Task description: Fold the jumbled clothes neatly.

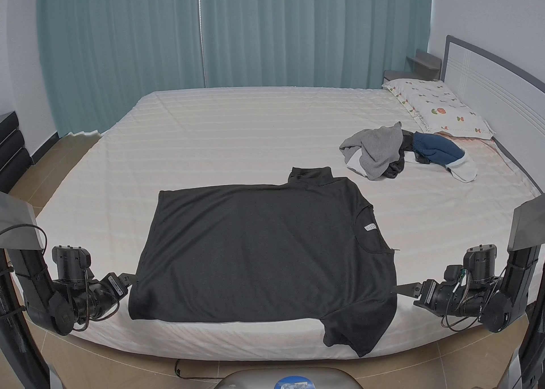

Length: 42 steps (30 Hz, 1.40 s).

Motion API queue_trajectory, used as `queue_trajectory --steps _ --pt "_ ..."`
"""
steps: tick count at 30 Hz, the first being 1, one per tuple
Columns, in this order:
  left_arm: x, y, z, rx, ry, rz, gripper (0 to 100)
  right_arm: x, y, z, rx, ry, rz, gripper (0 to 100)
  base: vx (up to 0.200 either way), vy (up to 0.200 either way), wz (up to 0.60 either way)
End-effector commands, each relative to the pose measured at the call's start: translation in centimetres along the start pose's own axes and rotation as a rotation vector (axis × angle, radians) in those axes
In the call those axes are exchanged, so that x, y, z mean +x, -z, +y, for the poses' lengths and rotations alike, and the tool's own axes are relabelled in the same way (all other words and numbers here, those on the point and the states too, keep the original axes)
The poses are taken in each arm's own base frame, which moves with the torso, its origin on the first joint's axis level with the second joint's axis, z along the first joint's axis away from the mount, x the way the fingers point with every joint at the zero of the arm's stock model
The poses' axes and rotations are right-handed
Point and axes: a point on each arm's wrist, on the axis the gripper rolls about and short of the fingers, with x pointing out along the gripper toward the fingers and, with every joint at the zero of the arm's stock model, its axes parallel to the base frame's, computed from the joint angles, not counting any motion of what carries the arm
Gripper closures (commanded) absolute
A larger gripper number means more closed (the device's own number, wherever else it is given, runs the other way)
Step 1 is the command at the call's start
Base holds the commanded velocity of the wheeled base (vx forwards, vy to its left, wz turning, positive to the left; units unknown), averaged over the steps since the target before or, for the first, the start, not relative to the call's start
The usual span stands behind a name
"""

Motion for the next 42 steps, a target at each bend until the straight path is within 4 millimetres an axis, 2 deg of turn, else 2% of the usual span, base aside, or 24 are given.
queue_trajectory --steps 1,7,16,28,37,42 --pt "0.0 -0.2 0.0 -0.004 0.003 -0.005 0 -0.1 -0.3 0.3 -0.007 -0.013 -0.018 0 0.000 0.200 0.00" --pt "0.0 -0.2 0.0 -0.004 0.009 -0.001 0 -0.1 -0.6 0.5 0.007 -0.020 -0.030 0 0.000 0.200 0.00" --pt "0.0 -0.2 -0.2 -0.025 0.019 -0.004 0 -0.5 -1.7 0.9 0.004 -0.041 -0.083 0 0.000 0.000 0.00" --pt "0.0 0.1 -0.9 -0.031 0.048 0.010 0 -0.5 -1.9 1.0 0.021 -0.047 -0.090 0 0.200 0.000 0.00" --pt "0.1 0.2 -1.3 -0.070 0.068 0.006 0 -0.5 -1.9 1.0 0.020 -0.047 -0.091 0 0.000 0.000 0.00" --pt "0.1 0.3 -2.3 -0.087 0.101 0.008 0 -0.6 -1.9 1.0 0.019 -0.048 -0.092 0 0.000 -0.080 0.00"
